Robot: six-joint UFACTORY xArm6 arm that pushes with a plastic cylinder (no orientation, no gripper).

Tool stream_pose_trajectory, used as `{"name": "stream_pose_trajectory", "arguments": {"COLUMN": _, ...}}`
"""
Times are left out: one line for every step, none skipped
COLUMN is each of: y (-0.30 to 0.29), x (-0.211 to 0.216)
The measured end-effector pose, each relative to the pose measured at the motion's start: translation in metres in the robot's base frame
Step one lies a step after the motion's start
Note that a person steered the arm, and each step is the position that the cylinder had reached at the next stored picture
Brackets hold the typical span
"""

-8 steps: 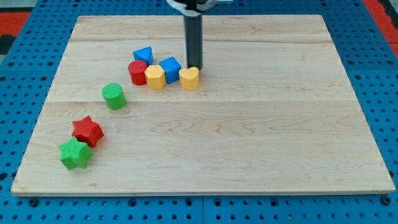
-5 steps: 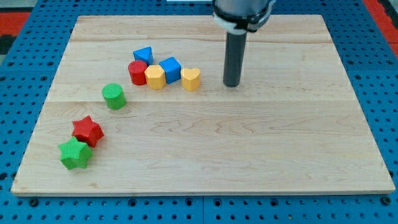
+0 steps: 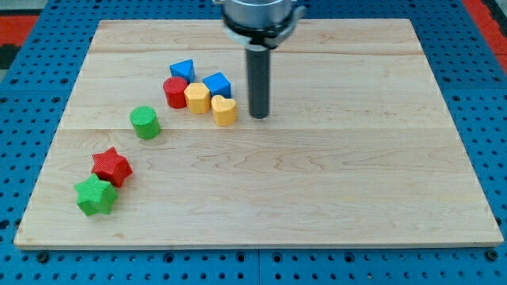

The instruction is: Push the yellow heart below the blue cube

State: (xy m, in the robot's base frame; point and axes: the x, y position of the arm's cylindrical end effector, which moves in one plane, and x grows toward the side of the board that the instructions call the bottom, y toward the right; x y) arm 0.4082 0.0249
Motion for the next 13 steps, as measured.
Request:
{"name": "stream_pose_trajectory", "arguments": {"y": 0.044, "x": -0.007}}
{"name": "stream_pose_trajectory", "arguments": {"y": 0.046, "x": 0.059}}
{"name": "stream_pose_trajectory", "arguments": {"y": -0.005, "x": 0.089}}
{"name": "stream_pose_trajectory", "arguments": {"y": -0.058, "x": 0.072}}
{"name": "stream_pose_trajectory", "arguments": {"y": -0.081, "x": 0.055}}
{"name": "stream_pose_trajectory", "arguments": {"y": -0.107, "x": 0.049}}
{"name": "stream_pose_trajectory", "arguments": {"y": -0.116, "x": 0.041}}
{"name": "stream_pose_trajectory", "arguments": {"y": -0.122, "x": 0.021}}
{"name": "stream_pose_trajectory", "arguments": {"y": -0.137, "x": 0.007}}
{"name": "stream_pose_trajectory", "arguments": {"y": -0.136, "x": 0.007}}
{"name": "stream_pose_trajectory", "arguments": {"y": -0.117, "x": -0.003}}
{"name": "stream_pose_trajectory", "arguments": {"y": -0.111, "x": 0.018}}
{"name": "stream_pose_trajectory", "arguments": {"y": -0.059, "x": 0.029}}
